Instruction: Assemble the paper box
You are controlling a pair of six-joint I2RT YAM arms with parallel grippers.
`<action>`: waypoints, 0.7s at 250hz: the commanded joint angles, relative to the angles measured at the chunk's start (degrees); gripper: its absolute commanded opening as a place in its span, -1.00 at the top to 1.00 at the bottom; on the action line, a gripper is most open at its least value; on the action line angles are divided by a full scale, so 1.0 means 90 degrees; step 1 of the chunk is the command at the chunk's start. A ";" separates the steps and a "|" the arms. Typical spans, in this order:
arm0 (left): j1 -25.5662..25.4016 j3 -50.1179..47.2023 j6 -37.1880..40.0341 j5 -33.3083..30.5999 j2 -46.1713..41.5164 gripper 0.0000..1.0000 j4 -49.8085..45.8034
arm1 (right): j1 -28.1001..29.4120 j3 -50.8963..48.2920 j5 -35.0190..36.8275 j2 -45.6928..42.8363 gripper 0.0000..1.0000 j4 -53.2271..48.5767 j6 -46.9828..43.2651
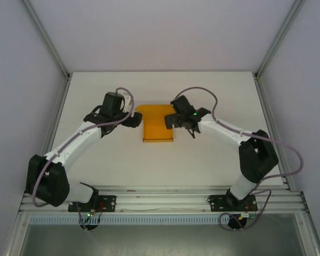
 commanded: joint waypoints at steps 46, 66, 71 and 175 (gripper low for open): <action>0.0045 0.1669 0.2149 0.0720 0.1486 -0.95 -0.1406 | -0.0909 0.1776 -0.2474 0.0787 -0.79 -0.1170 -0.4420; 0.0050 0.2007 0.2428 0.0717 0.1836 -0.62 -0.1678 | -0.1014 0.2447 -0.2683 0.1272 -0.45 -0.1888 -0.4900; 0.0049 0.2089 0.2462 0.0706 0.1926 -0.51 -0.1740 | -0.1022 0.2623 -0.2701 0.1393 -0.41 -0.2077 -0.4973; 0.0038 0.2736 0.2419 0.0537 0.2479 0.70 -0.1970 | -0.1076 0.3598 -0.2653 0.2286 0.46 -0.3119 -0.5347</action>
